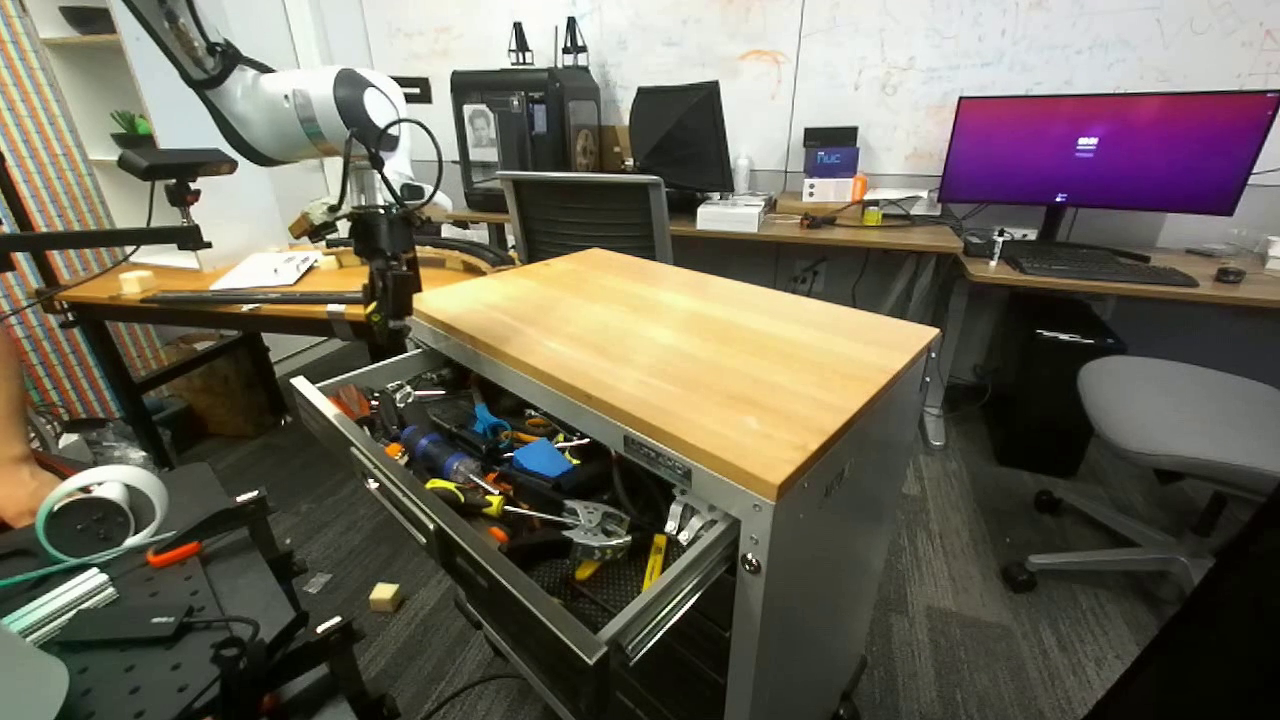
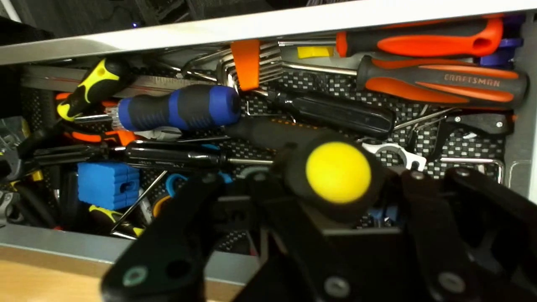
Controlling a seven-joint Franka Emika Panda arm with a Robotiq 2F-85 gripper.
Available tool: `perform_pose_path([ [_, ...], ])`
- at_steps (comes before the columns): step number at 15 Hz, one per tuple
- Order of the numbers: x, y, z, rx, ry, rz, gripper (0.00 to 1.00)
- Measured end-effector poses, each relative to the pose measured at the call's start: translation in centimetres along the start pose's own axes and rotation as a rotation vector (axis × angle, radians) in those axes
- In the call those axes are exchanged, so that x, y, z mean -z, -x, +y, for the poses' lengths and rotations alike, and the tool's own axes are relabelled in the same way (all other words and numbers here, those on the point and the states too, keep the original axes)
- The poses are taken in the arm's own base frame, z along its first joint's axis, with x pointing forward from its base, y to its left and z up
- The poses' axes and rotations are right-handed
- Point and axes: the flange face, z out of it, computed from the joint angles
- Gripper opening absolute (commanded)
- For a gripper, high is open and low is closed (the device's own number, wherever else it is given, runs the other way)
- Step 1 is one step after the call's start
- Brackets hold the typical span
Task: Put the screwdriver in the drawer and close the drawer
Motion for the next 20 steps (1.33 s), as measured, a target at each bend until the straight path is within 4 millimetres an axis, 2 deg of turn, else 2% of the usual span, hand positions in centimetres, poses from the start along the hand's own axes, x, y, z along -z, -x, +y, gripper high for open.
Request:
perform_pose_path([
  [5,0.1,0.9,0.6,0.031,0.013,0.003,0.98],
  [9,-2.3,2.1,1.6,0.065,0.029,-0.118,1.00],
  [13,-6.5,3.9,1.9,0.147,-0.014,-0.303,1.00],
  [14,-7.8,4.3,1.8,0.174,-0.028,-0.344,0.84],
  [15,-9.0,4.5,1.8,0.206,-0.039,-0.387,0.74],
  [18,-12.2,4.9,1.5,0.263,-0.059,-0.488,0.49],
  [20,-13.5,4.5,1.3,0.248,-0.060,-0.509,0.33],
])
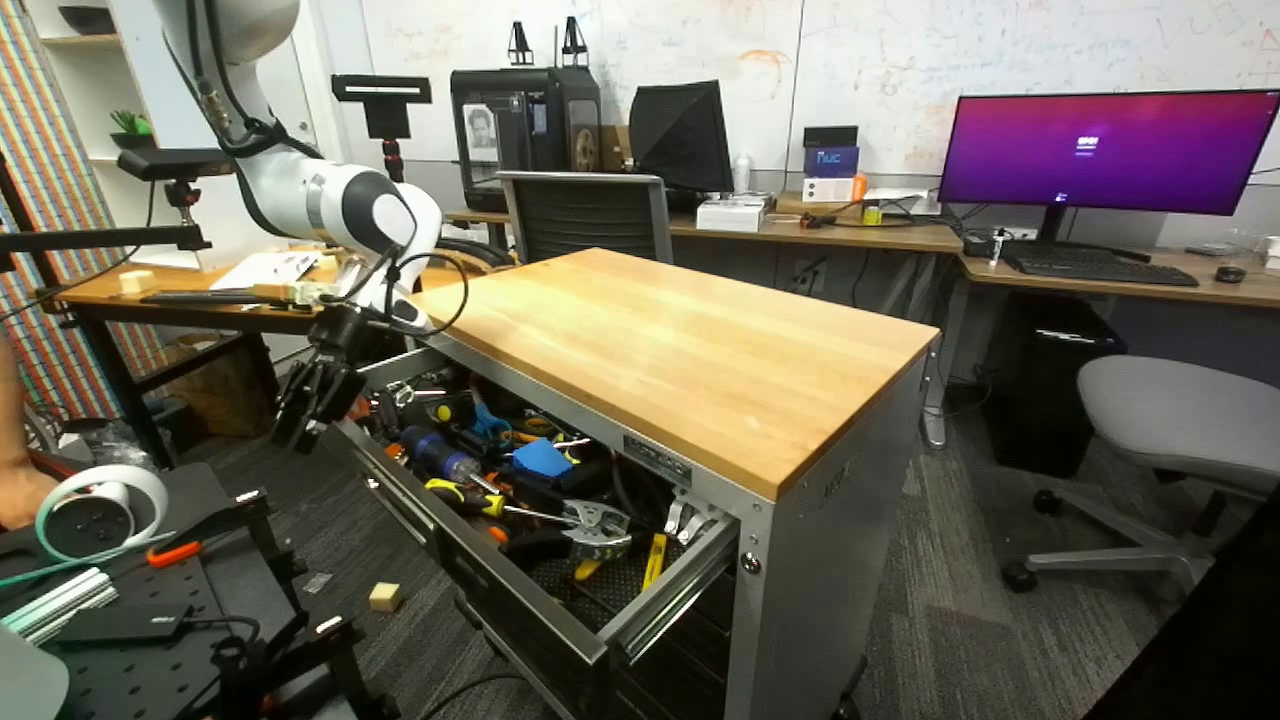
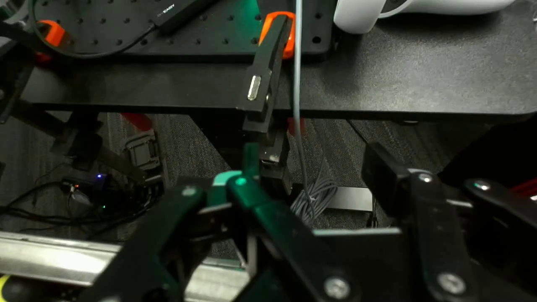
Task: Put the screwdriver in the drawer and close the drawer
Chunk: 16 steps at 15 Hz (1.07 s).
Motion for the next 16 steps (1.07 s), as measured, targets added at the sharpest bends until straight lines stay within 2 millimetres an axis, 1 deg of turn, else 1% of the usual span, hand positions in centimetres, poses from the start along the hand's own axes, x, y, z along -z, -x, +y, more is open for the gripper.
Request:
perform_pose_path([
  [3,0.0,-1.9,-0.1,-0.051,-0.023,0.027,0.11],
  [4,0.1,-2.2,-0.2,-0.053,-0.026,0.030,0.02],
  [5,0.5,-2.4,-0.4,-0.059,-0.029,0.043,0.00],
  [9,3.1,-3.4,-1.3,-0.094,-0.029,0.164,0.00],
  [12,5.0,-4.7,-1.9,-0.116,-0.029,0.292,0.00],
  [14,5.8,-5.6,-2.4,-0.138,0.000,0.383,0.00],
  [16,6.1,-6.4,-3.2,-0.153,0.037,0.455,0.00],
])
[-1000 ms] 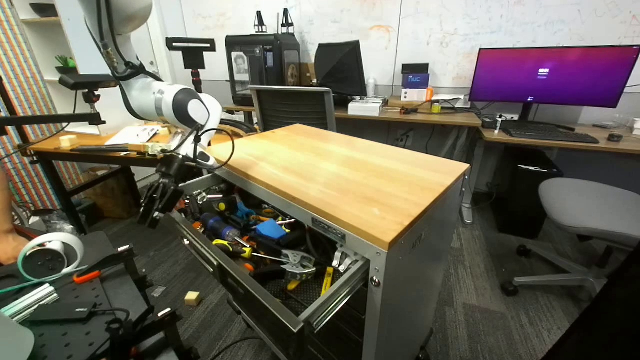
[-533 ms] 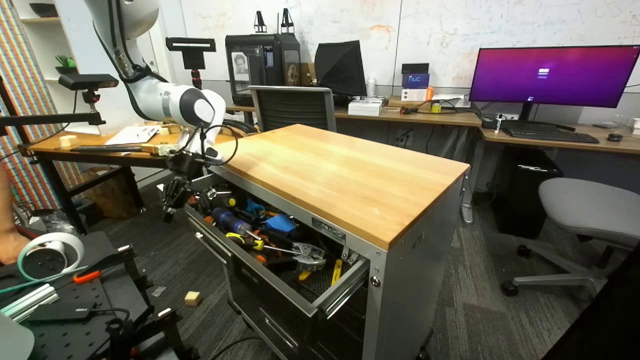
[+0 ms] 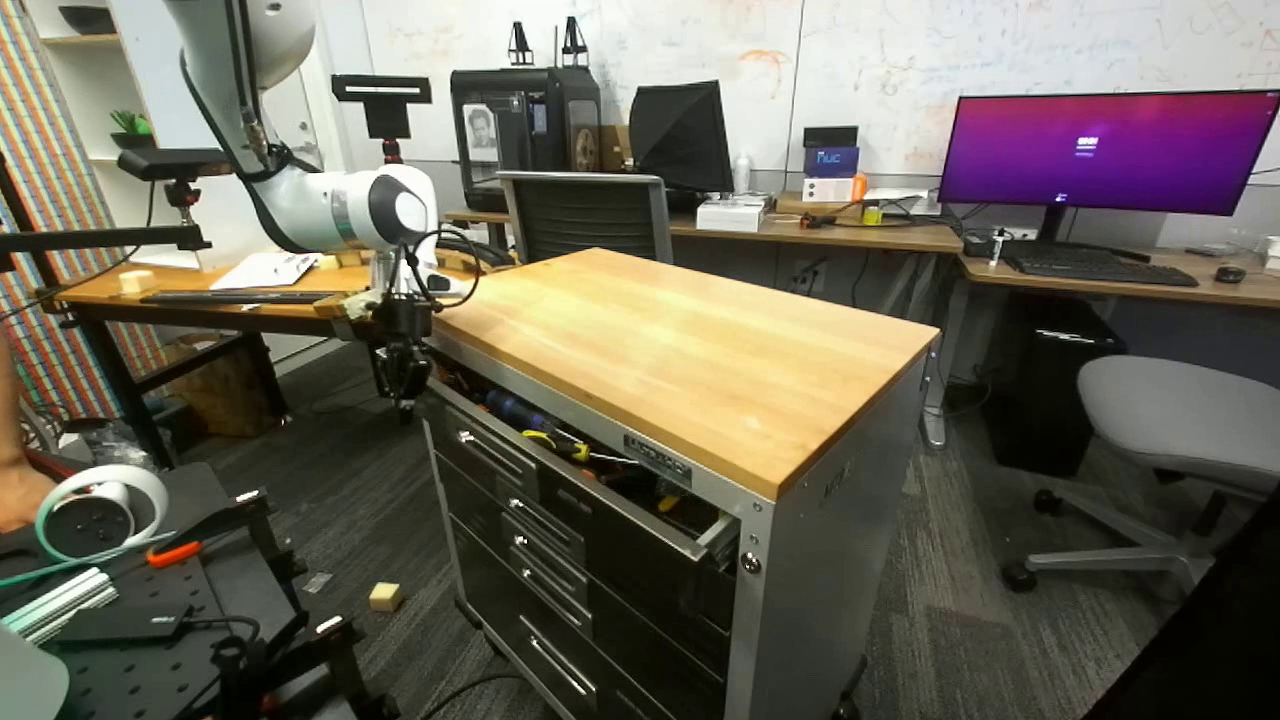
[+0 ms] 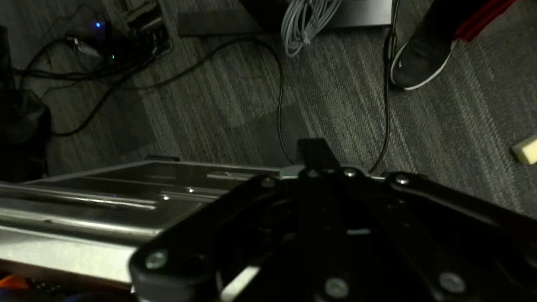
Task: Put the screwdriver in the drawer and close the drawer
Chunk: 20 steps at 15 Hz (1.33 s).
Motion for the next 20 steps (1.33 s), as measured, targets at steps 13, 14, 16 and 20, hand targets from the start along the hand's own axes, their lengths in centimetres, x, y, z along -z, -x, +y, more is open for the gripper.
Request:
perform_pose_path([
  [13,0.5,-0.6,-4.5,-0.180,0.047,0.464,0.00],
  [14,0.4,-0.5,-4.6,-0.193,0.054,0.487,0.00],
  [16,0.4,-0.4,-4.8,-0.214,0.065,0.536,0.00],
  [20,-0.5,0.9,-5.5,-0.255,0.080,0.629,0.27],
])
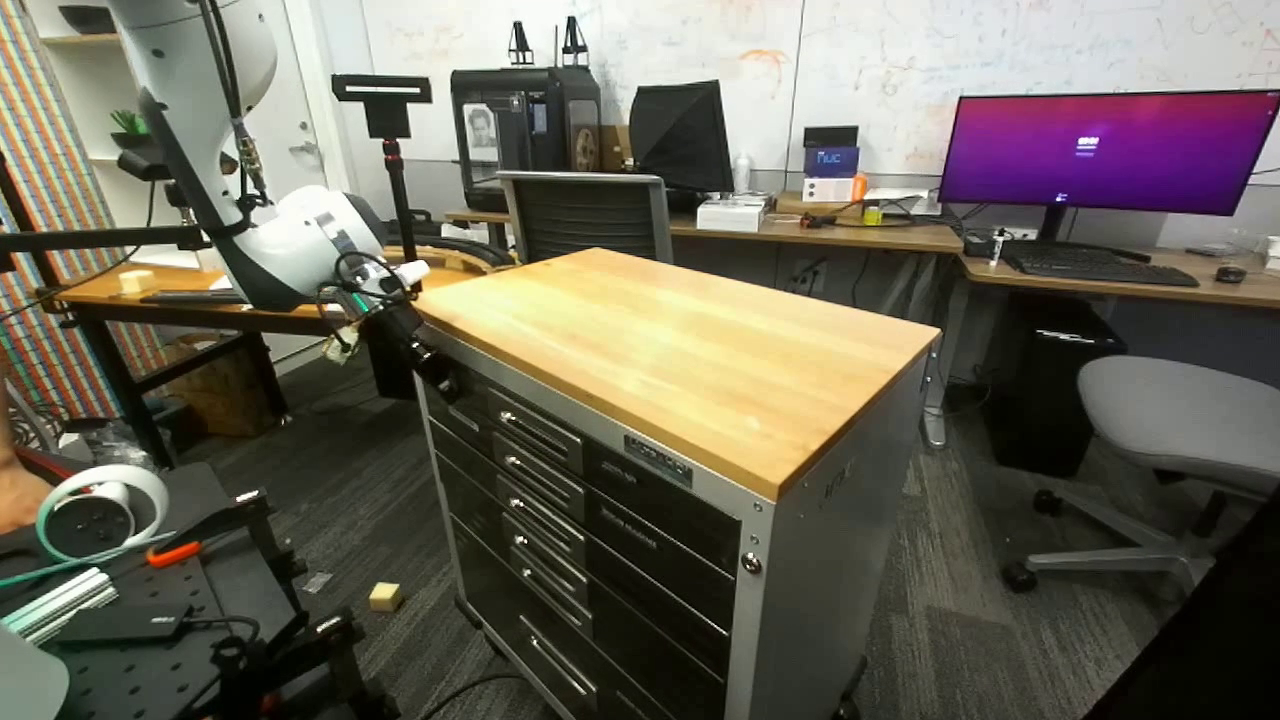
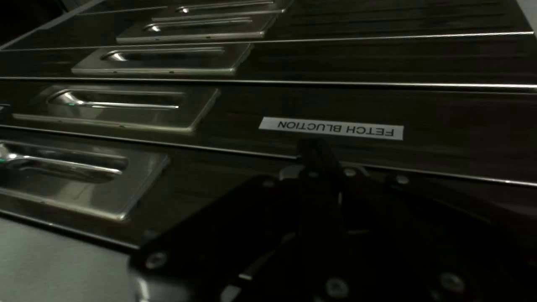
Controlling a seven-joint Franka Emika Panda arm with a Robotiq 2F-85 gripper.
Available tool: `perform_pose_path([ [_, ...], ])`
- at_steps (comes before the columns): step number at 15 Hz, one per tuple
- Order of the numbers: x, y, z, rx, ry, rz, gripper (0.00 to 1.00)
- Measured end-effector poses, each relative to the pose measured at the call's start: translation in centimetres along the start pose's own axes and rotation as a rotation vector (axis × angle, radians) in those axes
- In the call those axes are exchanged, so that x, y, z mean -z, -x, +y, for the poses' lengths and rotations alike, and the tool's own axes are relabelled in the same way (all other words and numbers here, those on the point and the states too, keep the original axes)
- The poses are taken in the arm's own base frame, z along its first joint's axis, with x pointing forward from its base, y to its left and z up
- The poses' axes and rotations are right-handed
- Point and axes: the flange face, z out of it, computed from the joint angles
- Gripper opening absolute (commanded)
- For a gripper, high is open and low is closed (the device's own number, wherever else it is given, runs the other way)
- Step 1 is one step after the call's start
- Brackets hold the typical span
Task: Put the screwdriver in the drawer and close the drawer
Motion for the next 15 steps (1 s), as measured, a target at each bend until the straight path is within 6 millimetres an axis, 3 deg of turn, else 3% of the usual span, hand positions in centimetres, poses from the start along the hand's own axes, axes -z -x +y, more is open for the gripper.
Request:
perform_pose_path([
  [4,0.9,0.2,0.8,-0.005,-0.007,0.029,0.56],
  [9,5.9,-3.5,5.0,0.053,-0.099,-0.081,0.96],
  [12,10.2,-5.5,6.9,0.103,-0.153,-0.158,1.00],
  [15,14.9,-6.1,7.2,0.192,-0.258,-0.235,1.00],
])
